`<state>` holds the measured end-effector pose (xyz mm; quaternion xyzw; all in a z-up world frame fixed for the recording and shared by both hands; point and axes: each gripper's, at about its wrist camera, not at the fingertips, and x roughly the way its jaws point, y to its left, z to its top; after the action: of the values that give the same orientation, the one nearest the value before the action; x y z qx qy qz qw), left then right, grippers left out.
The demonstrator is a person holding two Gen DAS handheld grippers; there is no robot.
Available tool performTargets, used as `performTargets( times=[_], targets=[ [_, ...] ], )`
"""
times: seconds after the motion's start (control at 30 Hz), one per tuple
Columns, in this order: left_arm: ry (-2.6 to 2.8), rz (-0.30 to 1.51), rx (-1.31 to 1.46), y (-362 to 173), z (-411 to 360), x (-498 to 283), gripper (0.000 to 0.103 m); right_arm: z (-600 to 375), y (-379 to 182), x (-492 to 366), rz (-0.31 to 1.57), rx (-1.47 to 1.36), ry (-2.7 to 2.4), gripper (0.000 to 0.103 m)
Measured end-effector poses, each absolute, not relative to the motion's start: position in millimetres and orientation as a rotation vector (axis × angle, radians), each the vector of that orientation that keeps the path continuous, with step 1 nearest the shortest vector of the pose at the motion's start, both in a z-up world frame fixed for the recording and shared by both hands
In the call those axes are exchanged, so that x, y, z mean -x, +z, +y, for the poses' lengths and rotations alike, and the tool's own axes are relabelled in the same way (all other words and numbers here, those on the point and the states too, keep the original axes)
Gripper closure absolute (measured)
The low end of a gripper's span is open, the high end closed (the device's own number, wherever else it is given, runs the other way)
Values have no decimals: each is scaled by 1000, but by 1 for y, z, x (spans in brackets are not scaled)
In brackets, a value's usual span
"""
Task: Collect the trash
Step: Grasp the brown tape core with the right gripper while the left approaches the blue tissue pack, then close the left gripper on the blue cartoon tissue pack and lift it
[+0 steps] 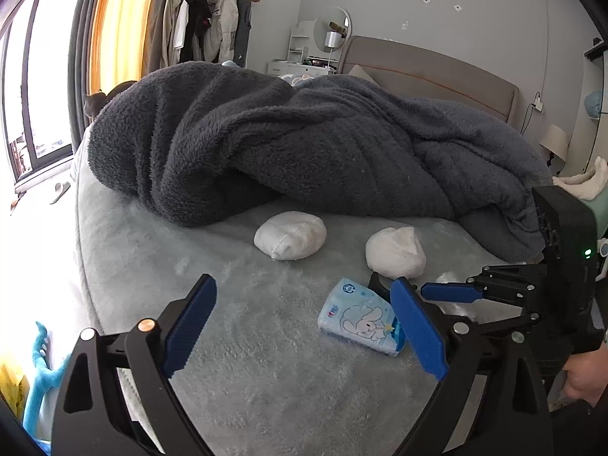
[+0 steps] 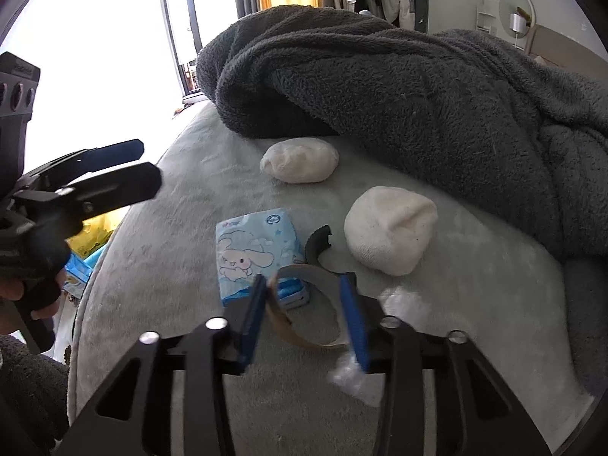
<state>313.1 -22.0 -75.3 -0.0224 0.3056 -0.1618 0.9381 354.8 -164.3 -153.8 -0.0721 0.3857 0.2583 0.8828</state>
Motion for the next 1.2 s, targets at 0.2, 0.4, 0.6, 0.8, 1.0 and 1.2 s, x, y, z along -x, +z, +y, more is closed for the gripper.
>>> performTargets(
  times=[0.2,0.4,0.6,0.8,1.0,1.2],
  targets=[
    [-354,630,50,-80,-28,-317,9,-179,-145,-353,782,70,562,77],
    [-351,643,41,-86,-36,-321,9,-183,-148,-353,813,37,619,82],
    [-350,649,25,-89,-42,-323,9,-172,-158,-348,858,101,645,82],
    [-370,646,-2,-92,-47,-325,9,-174,-164,-346,863,84,672,98],
    [-436,657,23,-96,-48,-331,7,-198,-150,-347,824,-62,692,99],
    [-488,704,-58,-110,-74,-332,7,-228,-139,-346,789,-238,734,99]
  ],
)
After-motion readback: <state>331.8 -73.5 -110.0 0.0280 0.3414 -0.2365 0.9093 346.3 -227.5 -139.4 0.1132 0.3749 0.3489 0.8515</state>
